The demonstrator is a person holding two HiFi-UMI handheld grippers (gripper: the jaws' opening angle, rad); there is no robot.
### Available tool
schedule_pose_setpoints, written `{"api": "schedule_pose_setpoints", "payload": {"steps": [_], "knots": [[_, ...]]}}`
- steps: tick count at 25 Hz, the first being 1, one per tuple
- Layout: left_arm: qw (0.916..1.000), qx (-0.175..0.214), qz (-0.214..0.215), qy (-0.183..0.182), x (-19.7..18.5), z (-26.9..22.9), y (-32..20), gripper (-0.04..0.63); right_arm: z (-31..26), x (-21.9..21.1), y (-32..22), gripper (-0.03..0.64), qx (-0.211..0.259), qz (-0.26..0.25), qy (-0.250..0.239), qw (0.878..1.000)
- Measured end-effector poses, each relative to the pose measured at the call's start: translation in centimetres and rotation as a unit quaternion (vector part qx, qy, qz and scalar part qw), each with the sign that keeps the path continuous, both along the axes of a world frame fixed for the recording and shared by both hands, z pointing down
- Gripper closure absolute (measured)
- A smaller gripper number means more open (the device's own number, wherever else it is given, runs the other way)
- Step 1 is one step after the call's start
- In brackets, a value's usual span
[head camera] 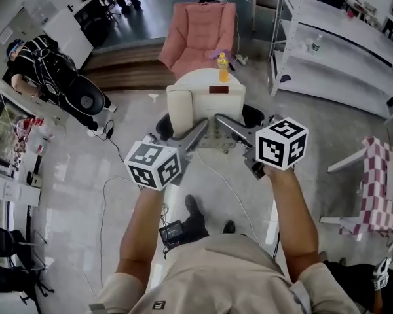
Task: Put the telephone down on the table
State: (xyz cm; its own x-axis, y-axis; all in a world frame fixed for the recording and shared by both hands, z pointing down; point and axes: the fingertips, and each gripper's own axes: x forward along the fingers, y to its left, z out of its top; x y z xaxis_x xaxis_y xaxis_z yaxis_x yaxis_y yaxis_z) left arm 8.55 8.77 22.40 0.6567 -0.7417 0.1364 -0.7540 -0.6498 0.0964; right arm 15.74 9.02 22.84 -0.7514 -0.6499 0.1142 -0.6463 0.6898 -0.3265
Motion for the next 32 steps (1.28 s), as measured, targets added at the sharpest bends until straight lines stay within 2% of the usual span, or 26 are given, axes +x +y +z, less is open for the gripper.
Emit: {"api": "schedule_pose_setpoints", "payload": {"steps": [14, 32], "knots": [[0.9983, 0.000, 0.056, 0.015, -1.5, 0.8, -6.5, 0.235, 0.6, -1.6, -5.7, 0.356, -0.008, 0.053, 0.016, 0.998], [0.9951, -0.016, 0.096, 0.020, -4.9, 2.2, -15.6, 0.235, 2.0, -5.1, -14.2, 0.356, -0.025, 0.094, 0.022, 0.995]]}}
